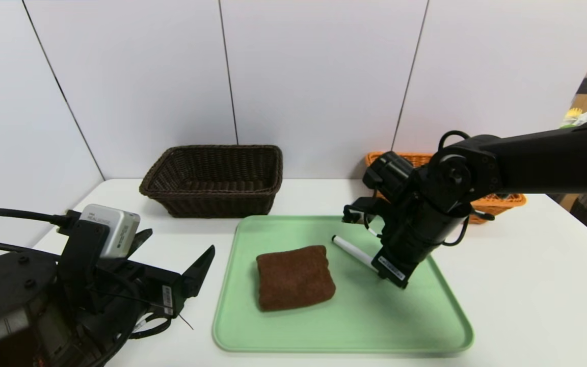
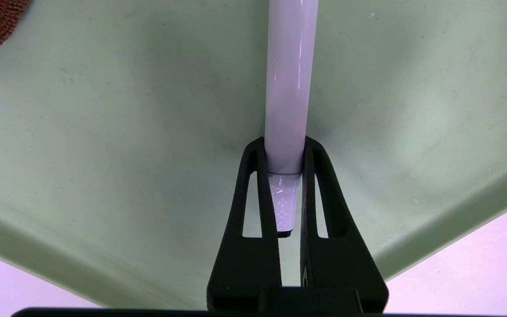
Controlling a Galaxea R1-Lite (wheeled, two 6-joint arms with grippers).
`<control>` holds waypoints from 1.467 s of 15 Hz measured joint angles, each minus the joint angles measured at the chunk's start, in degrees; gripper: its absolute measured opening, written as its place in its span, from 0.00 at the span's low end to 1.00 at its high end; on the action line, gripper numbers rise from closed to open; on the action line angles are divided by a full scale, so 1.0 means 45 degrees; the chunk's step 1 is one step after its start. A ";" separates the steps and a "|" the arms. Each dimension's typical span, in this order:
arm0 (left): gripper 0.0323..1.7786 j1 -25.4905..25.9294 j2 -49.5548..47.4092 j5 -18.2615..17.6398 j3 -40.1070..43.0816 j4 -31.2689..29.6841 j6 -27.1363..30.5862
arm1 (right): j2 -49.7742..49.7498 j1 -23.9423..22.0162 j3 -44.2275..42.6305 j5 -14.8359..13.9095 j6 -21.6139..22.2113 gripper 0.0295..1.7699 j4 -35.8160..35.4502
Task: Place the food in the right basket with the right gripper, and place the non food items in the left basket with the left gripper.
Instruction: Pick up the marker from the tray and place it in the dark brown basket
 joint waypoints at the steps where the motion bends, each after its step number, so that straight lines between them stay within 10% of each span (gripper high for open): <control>1: 0.95 0.0000 0.0000 0.0000 -0.0011 0.0000 -0.0005 | -0.0035 0.0000 0.0011 0.0005 0.0000 0.08 0.0005; 13: 0.95 -0.0005 0.0051 -0.0019 -0.0016 0.0000 0.0011 | -0.1969 0.0000 -0.0374 0.0024 0.0130 0.08 -0.1403; 22: 0.95 -0.0005 0.0038 -0.0027 -0.0019 0.0000 0.0014 | -0.2828 0.0092 -0.0553 0.0103 0.0691 0.08 -0.6591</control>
